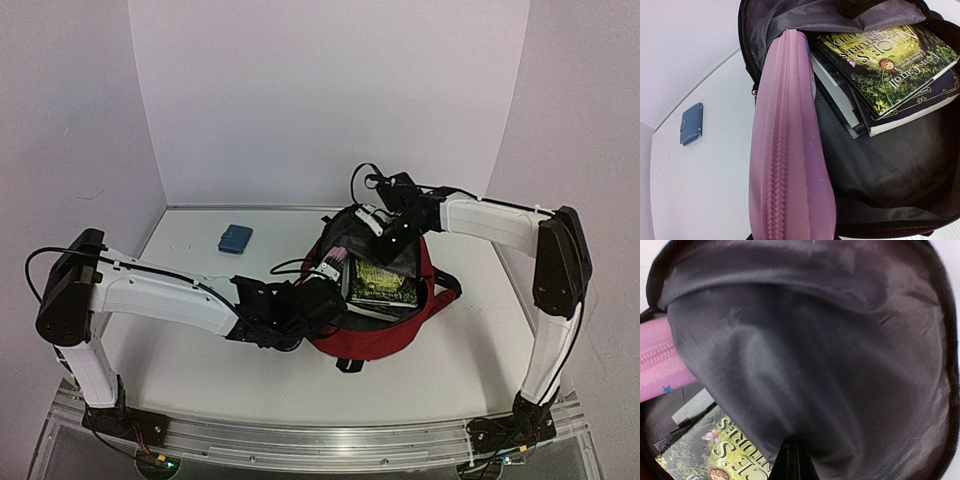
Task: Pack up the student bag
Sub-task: Place the stationery in the student bag.
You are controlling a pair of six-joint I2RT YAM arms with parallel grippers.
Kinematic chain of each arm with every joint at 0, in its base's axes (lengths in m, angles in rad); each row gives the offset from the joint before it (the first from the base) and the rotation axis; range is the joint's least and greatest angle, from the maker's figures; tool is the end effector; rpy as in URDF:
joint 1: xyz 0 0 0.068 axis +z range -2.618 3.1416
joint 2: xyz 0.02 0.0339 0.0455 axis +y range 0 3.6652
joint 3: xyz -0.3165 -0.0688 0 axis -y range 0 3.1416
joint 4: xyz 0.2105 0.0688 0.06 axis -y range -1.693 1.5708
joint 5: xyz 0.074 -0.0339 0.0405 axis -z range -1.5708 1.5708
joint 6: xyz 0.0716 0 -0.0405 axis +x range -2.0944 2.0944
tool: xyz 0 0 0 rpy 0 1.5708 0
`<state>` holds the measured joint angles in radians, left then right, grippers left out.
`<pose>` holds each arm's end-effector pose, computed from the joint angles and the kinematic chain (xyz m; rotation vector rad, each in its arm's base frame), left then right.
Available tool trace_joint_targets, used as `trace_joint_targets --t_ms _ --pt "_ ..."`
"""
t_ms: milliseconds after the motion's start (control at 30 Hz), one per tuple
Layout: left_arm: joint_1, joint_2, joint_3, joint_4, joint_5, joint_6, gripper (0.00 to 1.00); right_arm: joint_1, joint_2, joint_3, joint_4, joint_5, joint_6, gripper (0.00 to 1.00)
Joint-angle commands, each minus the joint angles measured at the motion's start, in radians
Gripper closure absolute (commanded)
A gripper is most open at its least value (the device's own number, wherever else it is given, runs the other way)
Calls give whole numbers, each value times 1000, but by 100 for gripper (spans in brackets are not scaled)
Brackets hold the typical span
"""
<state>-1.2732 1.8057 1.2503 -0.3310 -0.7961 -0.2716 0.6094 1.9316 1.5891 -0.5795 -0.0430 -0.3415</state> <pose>0.1611 -0.3508 0.2652 0.7400 2.0140 0.1116 0.3575 0.2533 0.2795 -1.1600 2.2137 0.1655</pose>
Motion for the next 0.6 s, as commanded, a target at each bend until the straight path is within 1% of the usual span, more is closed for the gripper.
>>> trace_joint_targets --t_ms 0,100,133,167,233,267,333,500,567 --pt "11 -25 23 56 -79 -23 100 -2 -32 48 32 4 42 100" --pt "14 -4 34 76 -87 -8 100 -2 -58 55 21 -31 60 99" --pt "19 -5 35 82 -81 -10 100 -1 -62 60 14 -43 60 96" --pt "22 -9 35 86 -78 -14 100 -1 -63 63 8 -50 57 81" --pt "26 -26 29 98 -70 -21 100 0 -57 62 2 -49 44 36" --pt "27 -35 23 109 -64 -21 100 0 -50 57 2 -44 36 33" --pt "32 -56 9 123 -48 -23 100 0 -30 52 3 -39 11 32" --pt "38 -92 -1 129 -22 -20 100 0 -1 40 31 -29 -20 32" --pt "39 -104 -7 135 -19 -18 100 0 10 41 45 -1 -31 34"
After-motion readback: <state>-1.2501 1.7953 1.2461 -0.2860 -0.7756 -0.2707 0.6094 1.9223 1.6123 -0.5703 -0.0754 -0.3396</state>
